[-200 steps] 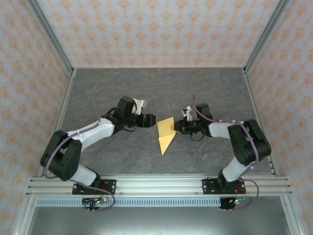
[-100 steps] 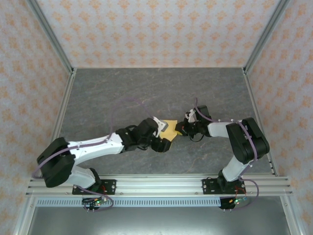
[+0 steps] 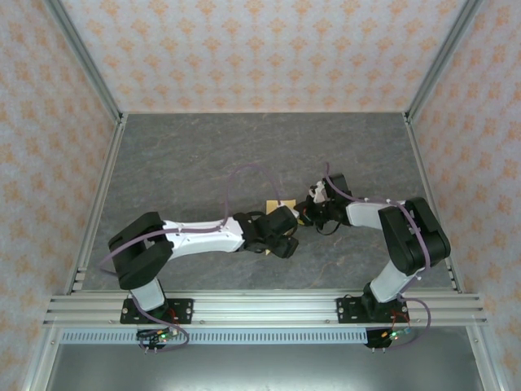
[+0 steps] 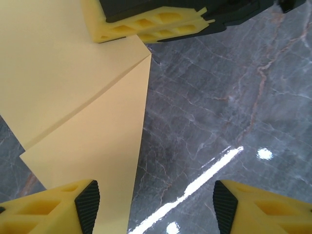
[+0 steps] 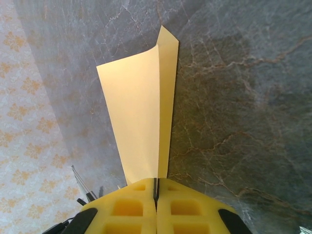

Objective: Fold a paper plane with a square sheet of paper (fold left side to right side)
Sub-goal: Fold the wing for the fifth time at the center of the table.

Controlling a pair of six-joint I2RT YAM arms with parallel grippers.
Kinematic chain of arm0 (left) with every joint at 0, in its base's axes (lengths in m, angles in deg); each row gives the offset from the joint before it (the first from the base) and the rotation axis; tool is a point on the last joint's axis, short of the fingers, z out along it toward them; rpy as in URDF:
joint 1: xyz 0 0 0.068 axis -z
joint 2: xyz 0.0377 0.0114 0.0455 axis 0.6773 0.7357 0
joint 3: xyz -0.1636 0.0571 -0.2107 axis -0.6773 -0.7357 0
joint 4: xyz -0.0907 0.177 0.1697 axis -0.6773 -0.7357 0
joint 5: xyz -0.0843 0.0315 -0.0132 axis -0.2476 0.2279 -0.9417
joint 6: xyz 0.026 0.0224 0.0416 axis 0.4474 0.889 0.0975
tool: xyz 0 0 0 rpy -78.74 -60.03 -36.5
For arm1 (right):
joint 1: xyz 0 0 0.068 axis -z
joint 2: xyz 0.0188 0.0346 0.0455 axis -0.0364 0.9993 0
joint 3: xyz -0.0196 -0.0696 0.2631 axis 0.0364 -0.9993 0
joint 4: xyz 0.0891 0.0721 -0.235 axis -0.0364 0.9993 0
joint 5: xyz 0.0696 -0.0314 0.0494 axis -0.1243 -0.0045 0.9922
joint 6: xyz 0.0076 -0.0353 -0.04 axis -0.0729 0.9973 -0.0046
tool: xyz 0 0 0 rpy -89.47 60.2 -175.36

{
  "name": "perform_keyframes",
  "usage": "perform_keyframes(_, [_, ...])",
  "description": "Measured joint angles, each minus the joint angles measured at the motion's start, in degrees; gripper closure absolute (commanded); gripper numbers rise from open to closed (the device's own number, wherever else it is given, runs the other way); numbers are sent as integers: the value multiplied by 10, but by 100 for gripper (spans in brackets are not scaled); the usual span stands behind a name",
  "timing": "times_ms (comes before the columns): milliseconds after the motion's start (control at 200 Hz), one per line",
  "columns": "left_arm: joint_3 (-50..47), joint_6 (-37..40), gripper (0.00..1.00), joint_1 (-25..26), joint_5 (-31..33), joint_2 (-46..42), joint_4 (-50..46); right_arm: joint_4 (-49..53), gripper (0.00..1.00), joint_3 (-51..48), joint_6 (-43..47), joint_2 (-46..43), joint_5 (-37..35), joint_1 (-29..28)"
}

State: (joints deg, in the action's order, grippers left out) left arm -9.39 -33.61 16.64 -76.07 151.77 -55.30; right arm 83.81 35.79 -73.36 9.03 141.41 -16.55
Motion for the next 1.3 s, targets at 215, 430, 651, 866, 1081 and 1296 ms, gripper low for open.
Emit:
perform_keyframes(215, [59,-1,43,15,56,62,-61,7,93,6,0,0,0,0])
perform_keyframes(430, [78,-1,53,19,94,86,-99,9,93,11,0,0,0,0])
perform_keyframes(651, [84,0,65,19,105,93,-113,16,93,14,0,2,0,0])
perform_keyframes(866, [89,-1,75,19,108,97,-118,19,93,18,1,9,0,-1])
perform_keyframes(1081, [97,0,84,19,108,116,-118,20,92,18,3,10,0,-1])
perform_keyframes(1296, [97,0,89,19,108,116,-118,29,86,20,9,10,-1,-3])
